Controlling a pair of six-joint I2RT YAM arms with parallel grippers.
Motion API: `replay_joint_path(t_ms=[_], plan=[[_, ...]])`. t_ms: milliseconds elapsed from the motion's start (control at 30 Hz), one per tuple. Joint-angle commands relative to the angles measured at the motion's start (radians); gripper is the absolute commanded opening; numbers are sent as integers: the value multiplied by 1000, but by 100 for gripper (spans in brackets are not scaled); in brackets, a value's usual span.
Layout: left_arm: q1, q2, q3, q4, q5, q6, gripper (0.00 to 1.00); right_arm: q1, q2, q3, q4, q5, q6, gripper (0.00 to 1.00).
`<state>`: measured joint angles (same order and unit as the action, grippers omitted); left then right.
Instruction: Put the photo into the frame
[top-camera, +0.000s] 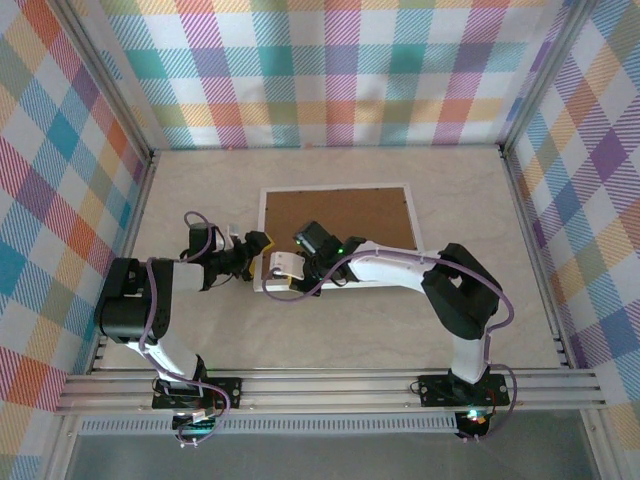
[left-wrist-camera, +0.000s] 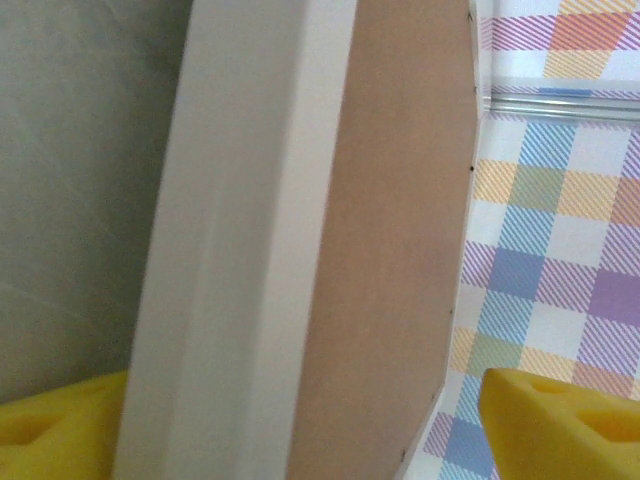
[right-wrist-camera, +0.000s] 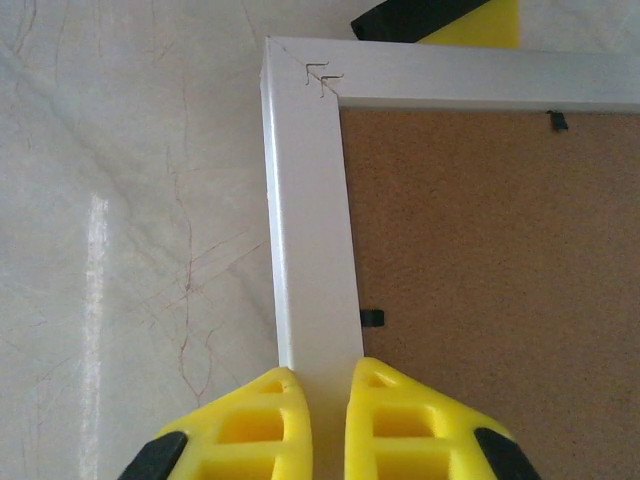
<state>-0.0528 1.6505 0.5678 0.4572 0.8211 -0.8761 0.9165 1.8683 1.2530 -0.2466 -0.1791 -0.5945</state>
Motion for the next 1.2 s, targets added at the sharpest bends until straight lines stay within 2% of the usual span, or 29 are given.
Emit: replay_joint_path(t_ms=[0,167,367,433,500,533,600,667,733,800,967,1167], plan=[[-22,-49,-9,74,82,-21,72,-15,-7,14,123,-67,55,0],[-22,-105,1,10,63,8,59,-20,2,0,129,-60,54,0],[-29,-195,13,-106,17,37,35,-18,-15,-31,144,-44,69,0],[-35,-226,24,-158,-6,51,32,-18,-30,-49,156,-29,80,3],[-38,-251,30,-188,-25,53,30,-16,-52,-63,162,-3,100,15],[-41,-263,33,-206,-36,53,29,-14,-68,-72,163,16,111,27],[-43,-285,43,-243,-59,55,26,-12,-108,-96,168,54,124,43],[-44,-304,58,-280,-83,49,20,-1,-146,-106,138,113,129,51],[-51,-314,77,-314,-103,49,19,22,-175,-106,96,195,130,62],[-56,-318,93,-334,-117,47,19,51,-200,-125,83,267,116,68],[-67,-325,110,-340,-144,22,18,134,-214,-187,115,489,86,72],[-79,-344,125,-358,-158,5,18,218,-136,-220,282,805,-1,73]])
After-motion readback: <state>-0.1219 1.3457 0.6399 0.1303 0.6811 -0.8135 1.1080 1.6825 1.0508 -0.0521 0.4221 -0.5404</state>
